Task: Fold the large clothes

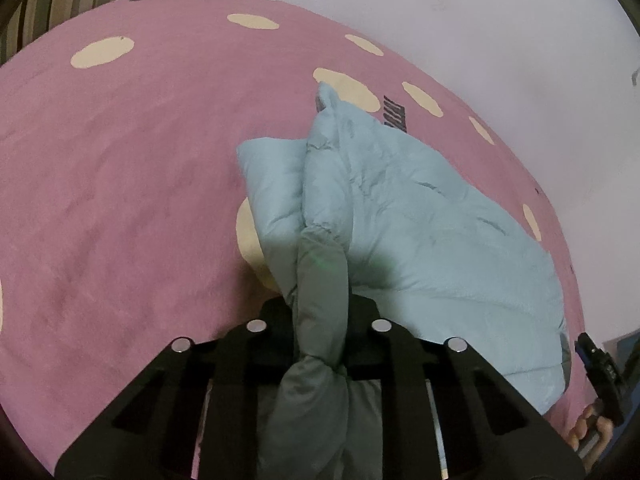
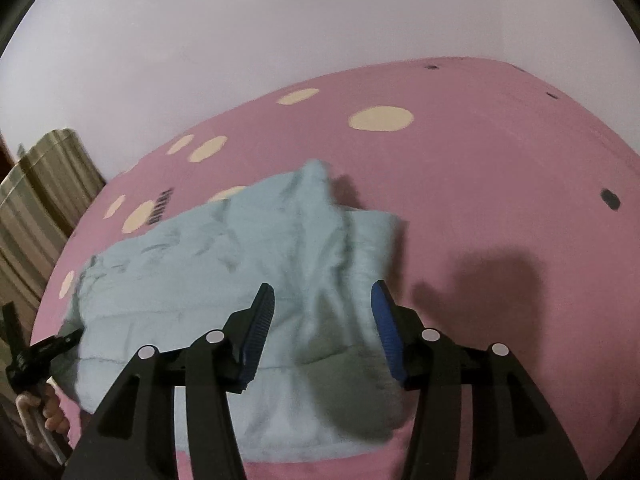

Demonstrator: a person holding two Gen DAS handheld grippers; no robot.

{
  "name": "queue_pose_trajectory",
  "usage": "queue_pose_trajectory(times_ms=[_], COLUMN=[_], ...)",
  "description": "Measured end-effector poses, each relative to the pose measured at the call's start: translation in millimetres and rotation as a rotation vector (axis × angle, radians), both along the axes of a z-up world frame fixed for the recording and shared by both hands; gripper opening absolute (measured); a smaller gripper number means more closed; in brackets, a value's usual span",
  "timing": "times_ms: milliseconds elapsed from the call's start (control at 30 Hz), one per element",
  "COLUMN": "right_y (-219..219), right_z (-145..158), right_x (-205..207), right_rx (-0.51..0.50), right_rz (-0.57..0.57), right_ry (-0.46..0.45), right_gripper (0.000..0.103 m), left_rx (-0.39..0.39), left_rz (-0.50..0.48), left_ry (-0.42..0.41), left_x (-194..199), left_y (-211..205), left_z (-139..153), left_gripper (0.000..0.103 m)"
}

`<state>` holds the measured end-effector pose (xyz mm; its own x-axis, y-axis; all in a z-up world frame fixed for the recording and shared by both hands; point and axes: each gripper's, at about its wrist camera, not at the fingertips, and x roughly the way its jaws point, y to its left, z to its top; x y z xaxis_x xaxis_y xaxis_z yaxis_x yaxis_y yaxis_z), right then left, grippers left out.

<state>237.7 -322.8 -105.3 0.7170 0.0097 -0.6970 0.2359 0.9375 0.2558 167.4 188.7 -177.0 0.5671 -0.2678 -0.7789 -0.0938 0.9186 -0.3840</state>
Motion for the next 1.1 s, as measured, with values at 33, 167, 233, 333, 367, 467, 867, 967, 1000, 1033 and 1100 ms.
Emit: queue_pose_trajectory(times_ms=[33,167,233,333,367,467,867,967,1000,1033,1100], right_y=[9.0,46.1,67.4,91.5,96.7,116.2,164.5,169.2,170.6,171.6,171.2], right_z=[1.6,-1.1,-4.4,-4.2,-3.4,-0.4,-39.0,-46.5,-48.4,-50.3,-52.3], right_x=[1.0,12.2,20.5,33.7,37.6,52.2,66.7,68.9,68.9,69.0,70.9], right_rx=[-0.003,-0.016,-0.021,-0.041,-0.041,-0.044,-0.146,-0.170,-0.180,-0.188,-0.187], right_rz=[0.020,0.114,0.166,0.202,0.206,0.230,0.282,0.278,0.278,0.278,0.276], right_ry=[-0.004,0.015,0.028,0.026,0.026,0.009,0.076,0.096,0.100,0.107,0.118], right_gripper=[0.049,0.042,0.036,0.029,0.028,0.026,0.026,0.026,0.026,0.026,0.026], left_rx=[-0.001,-0.008,-0.001,0.005,0.006,0.014,0.005,0.011,0.015,0.019,0.027], left_rz=[0.000,-0.002,0.003,0.007,0.007,0.004,0.010,0.009,0.008,0.007,0.004], left_ry=[-0.002,-0.011,-0.012,-0.008,-0.007,-0.004,-0.004,-0.006,-0.007,-0.008,-0.011], left_x=[0.7,1.8,2.5,6.0,7.0,9.2,13.5,14.9,14.4,14.5,14.1], left_y=[0.8,6.9,9.3,10.3,8.9,7.2,6.5,5.5,5.1,4.3,2.8], left_z=[1.1,5.9,7.5,9.2,9.7,11.9,12.0,11.0,10.6,10.7,11.5], left_gripper=[0.015,0.013,0.013,0.012,0.012,0.012,0.012,0.012,0.012,0.012,0.012])
